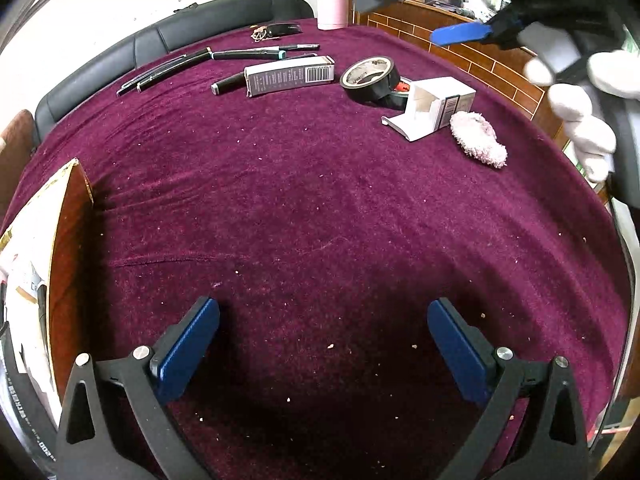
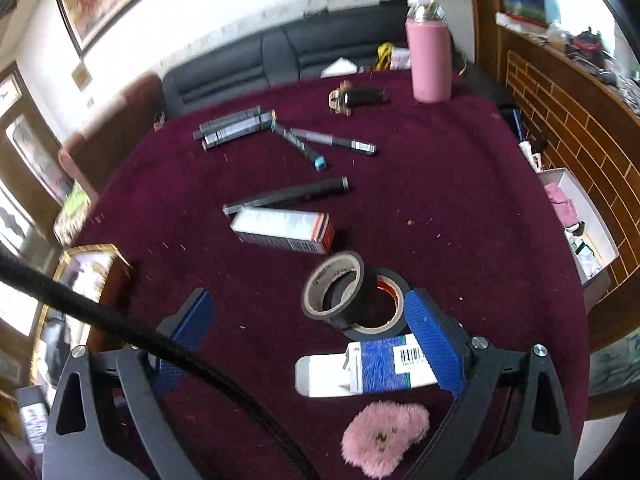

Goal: Organize objects
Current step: 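Grasp a white-cored tape roll with the right gripper while the left grasps the grey red-striped box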

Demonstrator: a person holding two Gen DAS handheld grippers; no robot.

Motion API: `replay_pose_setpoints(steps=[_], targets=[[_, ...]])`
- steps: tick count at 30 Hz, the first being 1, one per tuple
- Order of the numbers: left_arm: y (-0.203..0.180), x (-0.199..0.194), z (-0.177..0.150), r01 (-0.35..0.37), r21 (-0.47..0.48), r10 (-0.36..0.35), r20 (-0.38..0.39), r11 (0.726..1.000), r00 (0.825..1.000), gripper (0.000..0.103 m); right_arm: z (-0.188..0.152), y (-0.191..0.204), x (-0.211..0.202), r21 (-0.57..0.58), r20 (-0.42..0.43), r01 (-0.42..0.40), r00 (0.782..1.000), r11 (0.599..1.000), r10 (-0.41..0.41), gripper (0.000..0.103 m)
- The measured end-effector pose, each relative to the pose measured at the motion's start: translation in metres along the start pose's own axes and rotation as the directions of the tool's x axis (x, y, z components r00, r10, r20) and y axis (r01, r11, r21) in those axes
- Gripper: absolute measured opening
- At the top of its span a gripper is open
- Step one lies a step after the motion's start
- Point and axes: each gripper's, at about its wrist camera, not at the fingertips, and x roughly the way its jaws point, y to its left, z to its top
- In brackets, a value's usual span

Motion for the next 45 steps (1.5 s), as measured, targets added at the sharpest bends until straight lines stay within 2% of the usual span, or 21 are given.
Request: replay_pose_setpoints(steps=[3, 5, 6, 7, 9, 10, 12, 14, 20, 23, 25, 28, 30, 32, 36, 38, 40, 43, 45], targets=[[0.0, 0.0, 0.0, 0.0, 0.0, 0.0, 0.0, 1.0, 1.0, 0.101, 0.004, 0.0, 0.019, -0.009, -0.039, 0.071, 0.997, 0.997, -0.071, 0.092], [0.0, 0.0, 0.0, 0.0, 0.0, 0.0, 0.0, 1.0, 1.0, 0.101, 0.008, -0.001, 0.029, -0.013, -0.054, 0.149, 0.987, 0.989, -0.15, 0.082], [0.0, 0.0, 0.001, 0.0, -0.001, 0.0, 0.0, 1.0, 1.0, 0.101, 0.009, -0.001, 0.034, -0.018, -0.066, 0.18, 0.981, 0.983, -0.181, 0.072], [0.0, 0.0, 0.001, 0.0, -0.001, 0.0, -0.001, 1.0, 1.0, 0.101, 0.009, -0.001, 0.04, -0.023, -0.086, 0.204, 0.975, 0.979, -0.205, 0.056], [0.0, 0.0, 0.001, 0.0, -0.001, 0.0, -0.001, 1.0, 1.0, 0.101, 0.009, -0.003, 0.052, -0.031, -0.147, 0.236, 0.96, 0.971, -0.238, 0.032], [0.0, 0.0, 0.001, 0.0, -0.002, 0.0, -0.001, 1.0, 1.0, 0.101, 0.009, -0.001, 0.052, -0.046, -0.134, 0.252, 0.957, 0.967, -0.256, 0.024], [0.0, 0.0, 0.001, 0.001, -0.002, -0.001, -0.001, 1.0, 1.0, 0.101, 0.008, 0.005, 0.051, -0.076, -0.141, 0.279, 0.947, 0.957, -0.288, 0.02], [0.0, 0.0, 0.002, 0.001, -0.002, -0.001, -0.001, 1.0, 1.0, 0.101, 0.006, 0.006, 0.047, -0.078, -0.139, 0.274, 0.949, 0.959, -0.282, 0.014], [0.0, -0.001, 0.002, 0.012, -0.009, -0.012, 0.003, 1.0, 1.0, 0.101, -0.003, 0.001, 0.005, 0.026, -0.073, 0.133, 0.989, 0.991, -0.131, 0.013], [0.008, -0.011, 0.005, 0.08, -0.057, -0.079, 0.006, 0.995, 0.997, 0.101, -0.014, 0.0, -0.023, 0.067, -0.007, 0.031, 1.0, 0.997, -0.03, 0.013], [0.016, -0.033, 0.017, 0.111, -0.083, -0.106, 0.072, 0.99, 0.992, 0.101, -0.027, -0.003, -0.043, 0.095, 0.045, -0.038, 0.998, 0.995, 0.034, 0.014], [0.021, -0.057, 0.045, 0.024, -0.012, -0.021, 0.171, 1.0, 0.985, 0.101, -0.044, -0.014, -0.052, 0.137, 0.108, -0.149, 0.985, 0.979, 0.134, 0.014], [0.022, -0.059, 0.071, -0.055, 0.086, 0.034, 0.222, 0.995, 0.974, 0.101, -0.056, -0.023, -0.051, 0.167, 0.148, -0.224, 0.969, 0.96, 0.2, 0.014], [0.017, -0.047, 0.098, -0.089, 0.214, 0.034, 0.251, 0.973, 0.967, 0.101, -0.067, -0.034, -0.044, 0.2, 0.178, -0.274, 0.954, 0.941, 0.24, 0.014], [0.01, -0.004, 0.139, -0.19, 0.37, 0.096, 0.256, 0.909, 0.962, 0.099, -0.078, -0.053, -0.027, 0.255, 0.232, -0.379, 0.917, 0.889, 0.325, 0.014], [0.008, 0.017, 0.157, -0.175, 0.411, 0.084, 0.231, 0.895, 0.969, 0.099, -0.078, -0.059, -0.023, 0.272, 0.25, -0.424, 0.898, 0.864, 0.362, 0.014], [0.004, 0.037, 0.171, -0.163, 0.462, 0.071, 0.211, 0.872, 0.975, 0.099, -0.078, -0.061, -0.024, 0.269, 0.26, -0.434, 0.892, 0.86, 0.369, 0.014], [-0.003, 0.064, 0.186, -0.142, 0.549, 0.052, 0.176, 0.823, 0.983, 0.099, -0.08, -0.065, -0.021, 0.279, 0.263, -0.446, 0.887, 0.851, 0.379, 0.014], [-0.002, 0.076, 0.192, -0.11, 0.575, 0.031, 0.145, 0.811, 0.989, 0.099, -0.08, -0.066, -0.018, 0.286, 0.258, -0.461, 0.881, 0.84, 0.396, 0.014]])
